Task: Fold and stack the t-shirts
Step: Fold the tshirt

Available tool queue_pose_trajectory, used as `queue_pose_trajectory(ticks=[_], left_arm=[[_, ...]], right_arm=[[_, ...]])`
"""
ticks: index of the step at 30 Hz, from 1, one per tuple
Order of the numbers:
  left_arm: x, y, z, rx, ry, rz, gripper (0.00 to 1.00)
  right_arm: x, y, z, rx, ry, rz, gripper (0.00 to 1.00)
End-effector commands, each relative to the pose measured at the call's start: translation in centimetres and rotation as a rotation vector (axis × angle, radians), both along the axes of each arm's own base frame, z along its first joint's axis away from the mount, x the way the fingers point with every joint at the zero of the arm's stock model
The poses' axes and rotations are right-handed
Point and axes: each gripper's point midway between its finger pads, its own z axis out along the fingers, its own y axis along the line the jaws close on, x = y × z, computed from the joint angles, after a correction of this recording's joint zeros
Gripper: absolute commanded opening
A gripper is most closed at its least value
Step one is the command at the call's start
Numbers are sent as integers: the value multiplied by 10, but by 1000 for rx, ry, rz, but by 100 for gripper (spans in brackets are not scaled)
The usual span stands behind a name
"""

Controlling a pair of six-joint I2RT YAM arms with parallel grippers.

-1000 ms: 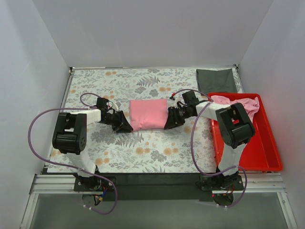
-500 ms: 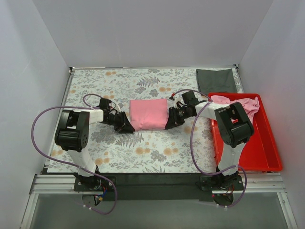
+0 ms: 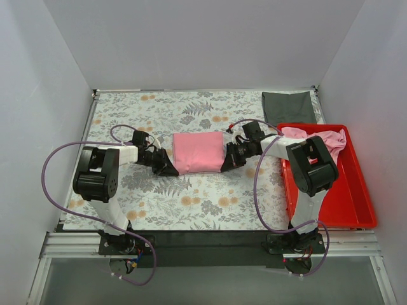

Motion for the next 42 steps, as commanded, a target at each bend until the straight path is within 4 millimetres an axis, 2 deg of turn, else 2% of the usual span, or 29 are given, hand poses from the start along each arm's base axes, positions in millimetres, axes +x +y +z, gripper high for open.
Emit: queue_pose_trajectory(ticks=[1,9,17,25,29,30,31,32,34,36,37,39,40,41,42], left_arm=[[1,2,12,22,-52,-23,6],[3,16,13,88,-74,-46,5],[21,29,23,178,-172,-71,1],[16,33,33,198,-212,-122,0],[8,31,28,184,-179,-134,0],[4,31,27,178,-170,-147,2],[2,28,29,160,-164,-159,14],[0,27,31,151,-158,-165,20],[-6,27,42,119,-178,-185,29],[-9,24,58,70,-220,-194,38],[-9,27,71,54,-272,-193,39],[-5,22,91,-5,-344,-197,40],[-3,20,103,-33,-386,-198,40],[-2,13,118,-101,-419,-216,39],[4,9,126,-136,-456,-212,38]], right_arm=[[9,3,8,14,-43,-13,1],[14,-5,5,-13,-56,-47,1],[12,-14,1,-57,-81,-62,1],[4,-13,9,-31,-83,-33,1],[-8,-6,13,-6,-57,10,1],[-12,-6,14,-2,-47,19,1],[-16,-5,13,1,-34,32,2],[-25,-6,14,1,8,47,11],[-28,-9,21,-4,-12,73,38],[-36,-15,28,-25,-3,106,49],[-33,-14,41,-17,-40,124,55],[-38,-18,52,-21,-77,178,55],[-33,-16,66,-1,-122,190,55],[-32,-16,72,2,-150,209,53],[-29,-15,78,11,-174,216,47]])
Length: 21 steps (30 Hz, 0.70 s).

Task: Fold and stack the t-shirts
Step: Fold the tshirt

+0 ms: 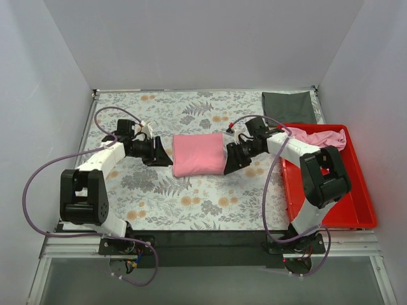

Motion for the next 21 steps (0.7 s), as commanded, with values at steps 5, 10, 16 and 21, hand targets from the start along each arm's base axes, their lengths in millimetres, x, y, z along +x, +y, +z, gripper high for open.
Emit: queue_pose_trajectory(ticks=[5,10,16,21], left_arm=[[14,-48,42,-253,-48,-32,29],[17,-81,12,-269,17,-43,26],[17,-73,-61,-172,174,62,25],[7,-49,-96,-115,287,127,25]], right_arm=[[27,35,63,185,-159,56,26],[21,62,40,247,9,52,21],[24,55,-21,178,133,4,25],[20,32,-52,105,186,-62,25]])
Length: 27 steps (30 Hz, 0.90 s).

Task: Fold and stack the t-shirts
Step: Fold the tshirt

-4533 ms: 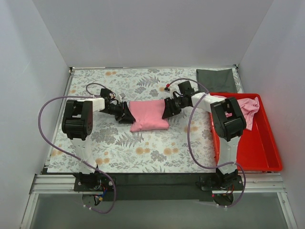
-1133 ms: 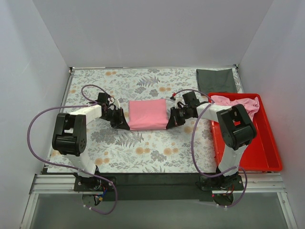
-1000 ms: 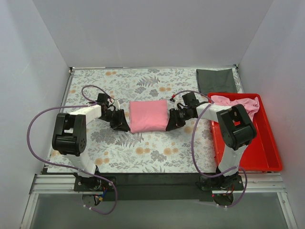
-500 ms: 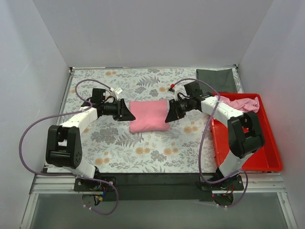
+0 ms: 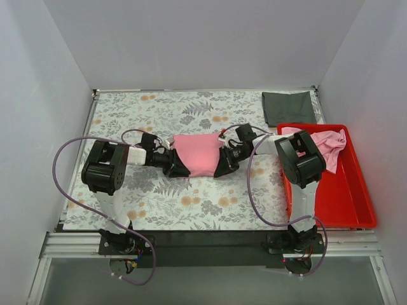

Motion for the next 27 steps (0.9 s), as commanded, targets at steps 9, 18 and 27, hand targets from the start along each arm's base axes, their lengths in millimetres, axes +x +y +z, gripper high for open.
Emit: queue_pose_trajectory(ticks=[9,18,27], left_arm=[[24,1,110,-167,-357,-76,31],[116,-13,85,-167,-342,86,34],[156,0,30,-163,-291,173,34]], right_arm=[[15,9,106,221,-186,25,35],[119,43,88,214,-290,-64,48],[171,26,11,153,-249,-168,48]])
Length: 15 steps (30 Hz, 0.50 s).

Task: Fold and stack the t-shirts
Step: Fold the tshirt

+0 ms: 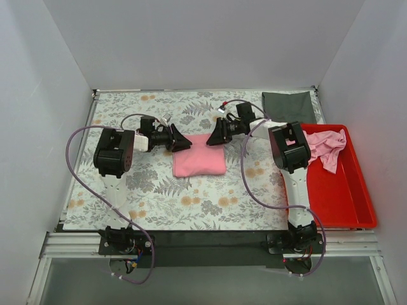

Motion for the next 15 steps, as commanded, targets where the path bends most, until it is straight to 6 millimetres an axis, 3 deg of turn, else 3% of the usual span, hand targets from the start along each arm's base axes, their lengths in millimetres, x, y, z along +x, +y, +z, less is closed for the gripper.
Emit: queue_pose_trajectory(ticks=[1,4,5,6,7,8,9,10,11,12,13,14,15], left_arm=[[19,10,4,-32,-46,47,34],[13,21,-8,-60,22,70,34],[10,24,-4,-80,27,77,35],[11,26,14,-98,-14,69,38],[9,26,25,-104,-44,57,39],[8,26,34,-89,-95,37,39],[10,27,61,-78,-172,31,40],[11,28,74,-58,-229,24,41],[6,28,79,-29,-216,19,41],[13,28,108,27,-381,-14,42],[17,30,115,79,-431,-10,42],[8,25,125,130,-439,-30,42],[11,24,132,208,-570,-67,43]], right_arm=[[36,-14,-13,-37,-63,-94,48],[35,-20,-29,-49,-18,-112,48],[34,-22,-21,-41,-26,-111,49],[32,-22,-11,-28,-26,-111,49],[30,-22,1,-10,-29,-103,50],[27,-21,29,15,-67,-100,51],[25,-21,46,32,-82,-99,52],[23,-23,62,40,-105,-106,54],[20,-24,97,64,-167,-112,55],[14,-28,102,57,-174,-124,57],[15,-33,109,36,-193,-165,59],[10,-45,124,24,-216,-211,60],[13,-54,124,-9,-229,-270,60]])
